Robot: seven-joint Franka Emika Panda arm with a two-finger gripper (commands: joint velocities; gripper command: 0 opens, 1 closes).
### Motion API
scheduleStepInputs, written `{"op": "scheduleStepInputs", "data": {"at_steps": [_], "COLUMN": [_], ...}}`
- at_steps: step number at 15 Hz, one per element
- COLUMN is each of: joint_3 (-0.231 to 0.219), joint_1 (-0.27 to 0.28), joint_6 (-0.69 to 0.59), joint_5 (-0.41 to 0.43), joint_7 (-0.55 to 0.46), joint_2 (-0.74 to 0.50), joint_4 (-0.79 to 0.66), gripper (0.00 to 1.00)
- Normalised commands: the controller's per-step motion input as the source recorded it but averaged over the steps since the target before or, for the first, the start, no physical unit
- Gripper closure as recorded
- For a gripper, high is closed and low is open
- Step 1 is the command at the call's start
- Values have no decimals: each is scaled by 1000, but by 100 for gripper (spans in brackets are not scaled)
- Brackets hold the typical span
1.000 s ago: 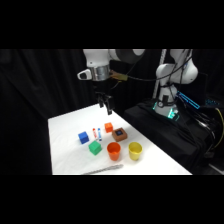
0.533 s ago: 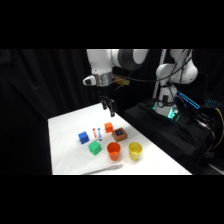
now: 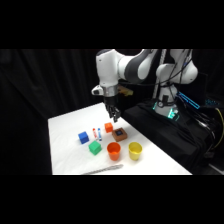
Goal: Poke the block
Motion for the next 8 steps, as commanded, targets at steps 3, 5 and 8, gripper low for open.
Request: {"op": "scheduleStepInputs", "data": {"at_steps": [3,5,8], "joint_3": [-15,-5,-4], "joint_1": [-36,-20,-16], "joint_6": [330,345,330], "joint_5": [1,1,0], "joint_7": [23,26,25], "joint_2": [-6,25,80], "joint_4": [-202,-173,-130], "gripper": [93,100,99]}}
